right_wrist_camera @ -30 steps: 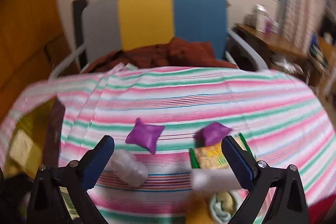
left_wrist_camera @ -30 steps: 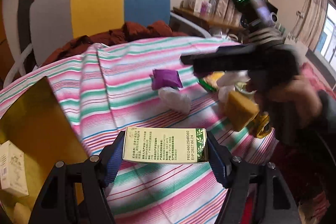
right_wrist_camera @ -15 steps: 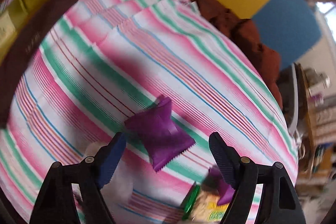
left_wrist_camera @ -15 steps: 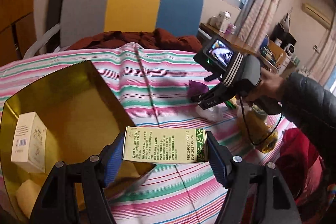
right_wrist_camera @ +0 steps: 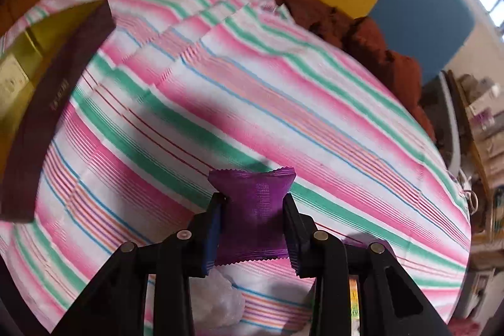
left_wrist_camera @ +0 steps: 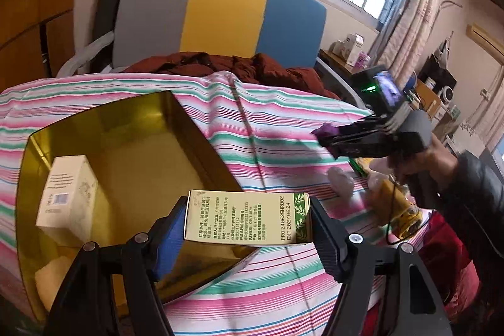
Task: Organize objects
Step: 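Drop the green-labelled box and purple sachet into the gold tray with both grippers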
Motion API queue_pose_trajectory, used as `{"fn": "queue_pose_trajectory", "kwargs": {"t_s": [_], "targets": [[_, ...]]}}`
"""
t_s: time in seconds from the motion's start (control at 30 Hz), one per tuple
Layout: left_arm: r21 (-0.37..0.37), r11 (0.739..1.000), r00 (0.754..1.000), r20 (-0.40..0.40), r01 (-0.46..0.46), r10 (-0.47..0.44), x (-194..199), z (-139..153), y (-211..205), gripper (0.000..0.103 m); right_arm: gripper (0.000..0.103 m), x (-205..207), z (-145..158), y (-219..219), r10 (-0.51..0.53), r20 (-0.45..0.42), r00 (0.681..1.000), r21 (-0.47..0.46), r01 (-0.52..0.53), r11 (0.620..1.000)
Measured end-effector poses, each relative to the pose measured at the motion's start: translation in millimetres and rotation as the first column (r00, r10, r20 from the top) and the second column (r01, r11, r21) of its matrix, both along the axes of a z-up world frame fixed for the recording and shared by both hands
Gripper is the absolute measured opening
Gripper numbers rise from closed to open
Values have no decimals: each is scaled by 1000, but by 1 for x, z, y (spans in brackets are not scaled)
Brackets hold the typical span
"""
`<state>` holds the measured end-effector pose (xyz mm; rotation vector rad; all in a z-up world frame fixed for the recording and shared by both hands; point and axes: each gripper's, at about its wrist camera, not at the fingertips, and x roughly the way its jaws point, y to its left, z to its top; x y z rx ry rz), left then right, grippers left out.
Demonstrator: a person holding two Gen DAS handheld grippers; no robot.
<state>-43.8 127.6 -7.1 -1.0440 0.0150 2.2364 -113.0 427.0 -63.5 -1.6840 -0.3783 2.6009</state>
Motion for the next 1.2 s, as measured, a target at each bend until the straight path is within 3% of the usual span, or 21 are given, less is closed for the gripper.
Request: {"fn": "queue_pose_trajectory", "kwargs": {"t_s": [0.17,0.37,0.63,0.7,0.8,1.03,1.2], "targets": [[13,996,996,-29,-87,87,-10,9,-33,74,36,10,37,-25,-27,-122,992,-58,21,998],[8,974,970,-85,-227,227,-44,24,-86,74,36,17,71,-90,60,-207,976,-160,-94,983],[-49,943,939,-132,-328,319,-109,25,-124,74,36,2,66,-185,154,-194,969,-256,-202,945],[-95,935,937,-115,-341,330,-128,18,-125,75,36,-7,60,-206,166,-185,969,-273,-213,938],[-84,927,929,-95,-366,358,-142,12,-130,85,40,-18,54,-229,155,-177,972,-306,-204,930],[-79,918,919,-109,-388,379,-129,13,-138,85,65,-16,48,-250,156,-169,973,-358,-209,910],[-50,917,915,-108,-396,389,-96,17,-138,85,65,5,50,-248,153,-182,971,-329,-207,921]]}}
